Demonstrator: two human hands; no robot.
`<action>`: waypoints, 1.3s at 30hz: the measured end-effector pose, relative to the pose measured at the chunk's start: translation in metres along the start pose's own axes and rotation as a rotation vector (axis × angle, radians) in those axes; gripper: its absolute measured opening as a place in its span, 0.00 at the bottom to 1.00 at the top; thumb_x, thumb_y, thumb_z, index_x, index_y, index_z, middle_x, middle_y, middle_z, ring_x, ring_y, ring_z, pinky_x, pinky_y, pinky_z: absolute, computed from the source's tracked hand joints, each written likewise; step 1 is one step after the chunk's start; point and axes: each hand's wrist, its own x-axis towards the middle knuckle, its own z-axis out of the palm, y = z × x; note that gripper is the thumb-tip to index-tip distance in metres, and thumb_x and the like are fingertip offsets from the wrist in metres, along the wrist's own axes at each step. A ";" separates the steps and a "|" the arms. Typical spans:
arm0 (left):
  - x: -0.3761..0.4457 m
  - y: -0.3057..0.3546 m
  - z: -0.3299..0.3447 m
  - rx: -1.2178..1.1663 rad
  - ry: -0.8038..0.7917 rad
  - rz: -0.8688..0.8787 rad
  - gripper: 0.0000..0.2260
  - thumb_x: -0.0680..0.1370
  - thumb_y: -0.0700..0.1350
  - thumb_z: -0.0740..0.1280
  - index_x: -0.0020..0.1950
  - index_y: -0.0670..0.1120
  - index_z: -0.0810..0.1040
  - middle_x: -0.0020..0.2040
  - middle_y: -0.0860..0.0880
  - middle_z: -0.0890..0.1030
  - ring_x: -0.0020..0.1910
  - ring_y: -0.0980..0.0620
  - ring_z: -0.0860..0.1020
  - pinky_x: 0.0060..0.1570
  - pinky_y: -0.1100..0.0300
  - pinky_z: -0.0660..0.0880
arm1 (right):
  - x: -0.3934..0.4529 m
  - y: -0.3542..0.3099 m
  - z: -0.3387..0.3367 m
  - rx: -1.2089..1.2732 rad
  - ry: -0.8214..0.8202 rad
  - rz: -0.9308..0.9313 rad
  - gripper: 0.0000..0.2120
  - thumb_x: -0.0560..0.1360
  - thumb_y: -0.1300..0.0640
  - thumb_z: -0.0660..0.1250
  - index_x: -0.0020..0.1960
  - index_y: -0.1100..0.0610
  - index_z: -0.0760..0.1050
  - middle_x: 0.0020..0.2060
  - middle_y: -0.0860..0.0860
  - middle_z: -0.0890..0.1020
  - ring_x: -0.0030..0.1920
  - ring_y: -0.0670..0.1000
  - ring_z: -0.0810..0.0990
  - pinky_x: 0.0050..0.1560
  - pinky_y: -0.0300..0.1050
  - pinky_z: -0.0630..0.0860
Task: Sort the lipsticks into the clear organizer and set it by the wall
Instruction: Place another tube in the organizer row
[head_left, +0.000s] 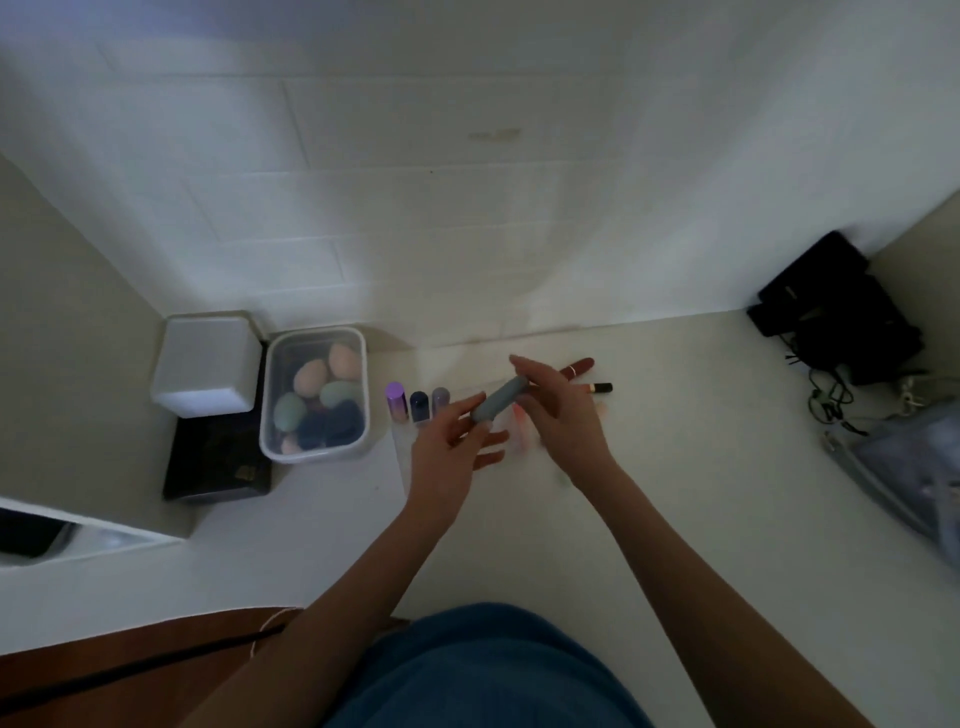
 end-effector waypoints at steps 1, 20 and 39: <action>-0.001 0.000 0.000 0.012 -0.012 -0.001 0.11 0.79 0.36 0.62 0.60 0.43 0.74 0.49 0.46 0.82 0.42 0.52 0.84 0.40 0.63 0.81 | -0.003 -0.002 0.000 0.097 0.040 0.082 0.18 0.77 0.64 0.64 0.65 0.52 0.72 0.58 0.48 0.79 0.60 0.44 0.77 0.58 0.33 0.74; -0.004 -0.001 -0.013 0.350 -0.093 0.055 0.10 0.81 0.45 0.56 0.58 0.44 0.74 0.43 0.46 0.80 0.33 0.52 0.81 0.32 0.64 0.78 | 0.010 -0.015 0.005 0.581 0.133 0.326 0.12 0.77 0.64 0.64 0.59 0.55 0.73 0.56 0.58 0.79 0.54 0.56 0.82 0.51 0.47 0.81; 0.007 -0.016 -0.028 0.564 0.125 -0.066 0.11 0.81 0.45 0.56 0.62 0.43 0.70 0.48 0.40 0.81 0.37 0.43 0.81 0.37 0.52 0.78 | 0.011 -0.002 0.056 -0.294 -0.129 -0.147 0.16 0.78 0.63 0.60 0.65 0.56 0.72 0.60 0.54 0.79 0.60 0.54 0.77 0.63 0.47 0.71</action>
